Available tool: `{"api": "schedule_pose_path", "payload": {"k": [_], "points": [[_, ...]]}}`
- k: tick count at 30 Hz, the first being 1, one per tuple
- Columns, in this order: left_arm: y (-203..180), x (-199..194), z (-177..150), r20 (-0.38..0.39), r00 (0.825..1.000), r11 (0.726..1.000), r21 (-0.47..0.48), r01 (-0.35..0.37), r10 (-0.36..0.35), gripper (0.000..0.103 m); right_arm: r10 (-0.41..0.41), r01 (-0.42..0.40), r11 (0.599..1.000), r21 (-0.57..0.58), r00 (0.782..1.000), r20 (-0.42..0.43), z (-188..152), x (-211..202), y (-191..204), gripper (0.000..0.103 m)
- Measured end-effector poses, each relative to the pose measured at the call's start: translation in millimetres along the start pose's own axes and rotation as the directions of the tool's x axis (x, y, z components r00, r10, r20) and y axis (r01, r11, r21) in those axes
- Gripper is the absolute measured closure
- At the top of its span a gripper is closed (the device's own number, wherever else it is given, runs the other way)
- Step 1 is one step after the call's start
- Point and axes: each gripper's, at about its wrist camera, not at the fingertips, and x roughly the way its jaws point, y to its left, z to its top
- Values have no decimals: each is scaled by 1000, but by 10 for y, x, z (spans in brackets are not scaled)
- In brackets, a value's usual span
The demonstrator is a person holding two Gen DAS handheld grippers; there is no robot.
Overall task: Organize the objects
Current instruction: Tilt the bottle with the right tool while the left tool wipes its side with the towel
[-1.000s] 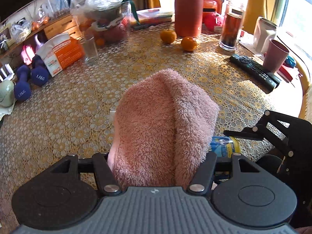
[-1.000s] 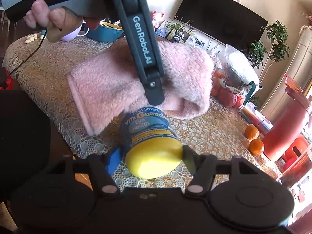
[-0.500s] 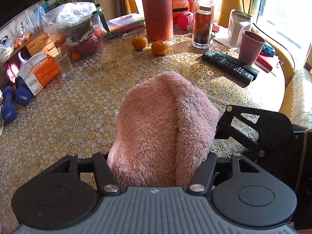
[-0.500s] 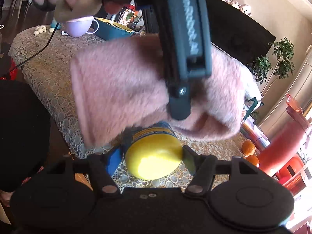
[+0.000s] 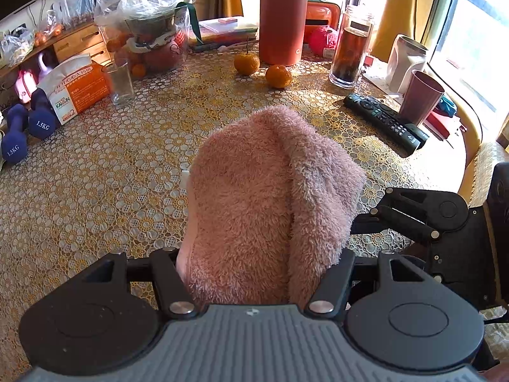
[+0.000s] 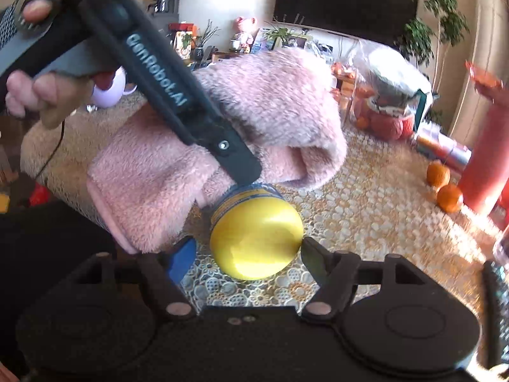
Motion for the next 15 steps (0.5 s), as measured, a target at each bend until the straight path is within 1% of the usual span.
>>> {"api": "schedule_pose_path", "payload": {"k": [3, 6, 7, 9, 10, 13, 15], "points": [[57, -17, -26, -1, 1000, 1000, -27, 15, -15, 41, 51, -54, 986, 157, 998, 23, -25, -26, -194, 29], [73, -37, -53, -1, 1000, 999, -41, 19, -19, 41, 87, -97, 970, 223, 995, 56, -2, -55, -294, 30], [76, -42, -63, -1, 1000, 999, -41, 18, -18, 41, 89, -100, 970, 221, 994, 60, 20, -56, -292, 31], [97, -59, -88, 1, 1000, 999, -48, 16, -16, 41, 82, -92, 976, 195, 995, 58, 67, -61, -258, 38], [117, -69, -104, -1, 1000, 998, -56, 16, -16, 41, 76, -85, 980, 181, 995, 58, 64, -67, -226, 38], [205, -93, -175, -18, 999, 997, -71, -34, 33, 41, 59, -65, 989, 136, 997, 51, 72, -55, -172, 38], [315, -105, -234, -37, 997, 993, -99, -64, 61, 41, 46, -50, 994, 102, 998, 42, 73, -38, -127, 38]]}}
